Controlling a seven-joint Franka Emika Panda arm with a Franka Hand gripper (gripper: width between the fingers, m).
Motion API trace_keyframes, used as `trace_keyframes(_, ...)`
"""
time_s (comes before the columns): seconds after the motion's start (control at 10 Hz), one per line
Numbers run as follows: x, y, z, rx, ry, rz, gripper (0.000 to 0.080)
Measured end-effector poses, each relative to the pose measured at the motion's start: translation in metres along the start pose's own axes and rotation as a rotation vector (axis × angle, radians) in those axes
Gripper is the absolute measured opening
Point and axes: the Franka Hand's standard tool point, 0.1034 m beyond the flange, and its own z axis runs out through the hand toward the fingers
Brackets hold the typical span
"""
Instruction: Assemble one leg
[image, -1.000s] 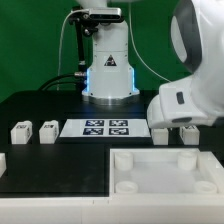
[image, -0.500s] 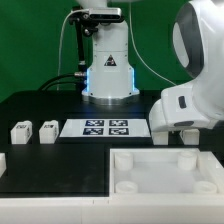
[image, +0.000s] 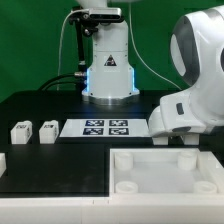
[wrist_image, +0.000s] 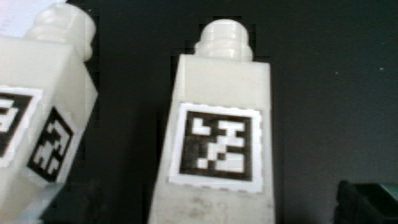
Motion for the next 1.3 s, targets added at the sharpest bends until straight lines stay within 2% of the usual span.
trace_keyframes(0.1,0.000,0.000,0.000,0.000,0.000,0.000,0.0528)
trace_keyframes(0.2,0.000,0.000,0.000,0.000,-0.001,0.000,0.0528)
trace_keyframes(0.3,0.000,0.000,0.001,0.000,-0.001,0.000,0.0358)
trace_keyframes(0.4,0.000,0.000,0.000,0.000,-0.002,0.000,0.0291)
trace_keyframes(1.1,0.000,0.001,-0.002,0.001,0.002,-0.003,0.0292)
trace_keyframes(1.2,-0.003,0.006,-0.021,-0.003,0.011,-0.035,0.0292)
trace_keyframes(1.3,-0.008,0.013,-0.046,0.001,0.042,-0.063,0.0292)
